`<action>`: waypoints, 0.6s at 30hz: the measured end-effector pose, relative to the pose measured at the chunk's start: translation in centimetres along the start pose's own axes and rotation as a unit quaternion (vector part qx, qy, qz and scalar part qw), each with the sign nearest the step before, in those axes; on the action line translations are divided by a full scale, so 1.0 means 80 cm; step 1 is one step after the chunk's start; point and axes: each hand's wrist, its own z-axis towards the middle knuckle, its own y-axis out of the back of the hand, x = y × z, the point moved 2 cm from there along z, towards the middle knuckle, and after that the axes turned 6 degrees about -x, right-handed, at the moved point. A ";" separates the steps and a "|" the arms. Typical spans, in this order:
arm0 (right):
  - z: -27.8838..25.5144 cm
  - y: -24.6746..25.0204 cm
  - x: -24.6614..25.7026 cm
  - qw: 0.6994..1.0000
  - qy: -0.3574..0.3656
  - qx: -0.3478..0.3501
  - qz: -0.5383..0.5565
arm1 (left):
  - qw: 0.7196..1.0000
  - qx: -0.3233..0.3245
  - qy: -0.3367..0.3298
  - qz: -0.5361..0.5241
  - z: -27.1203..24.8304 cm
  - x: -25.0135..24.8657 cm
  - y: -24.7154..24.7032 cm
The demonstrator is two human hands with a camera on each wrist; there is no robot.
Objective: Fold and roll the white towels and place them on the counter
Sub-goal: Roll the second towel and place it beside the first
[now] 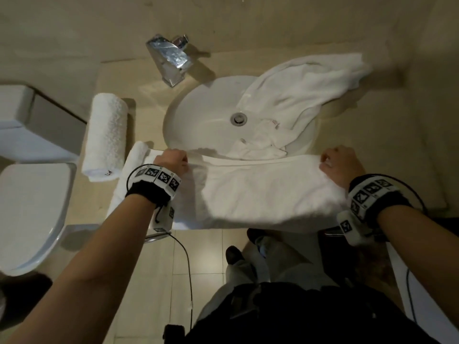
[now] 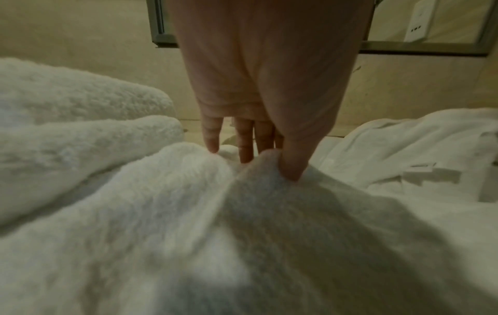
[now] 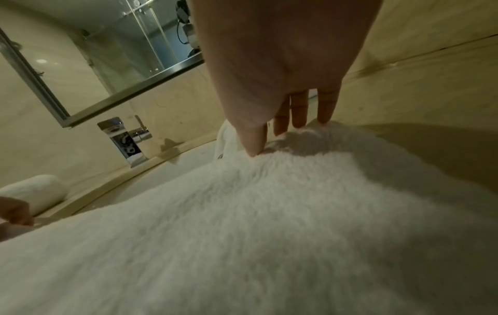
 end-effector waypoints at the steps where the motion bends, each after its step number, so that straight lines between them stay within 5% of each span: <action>1: -0.001 0.000 0.000 1.000 -0.003 -0.010 0.009 | 1.000 -0.001 -0.007 -0.005 0.001 0.002 0.000; 9: 0.002 -0.002 -0.018 0.998 0.042 -0.003 0.042 | 0.997 -0.007 -0.055 -0.062 0.012 0.009 0.001; 18: 0.023 0.006 -0.020 0.995 -0.069 0.039 0.063 | 0.996 -0.035 0.034 -0.081 0.043 0.004 0.002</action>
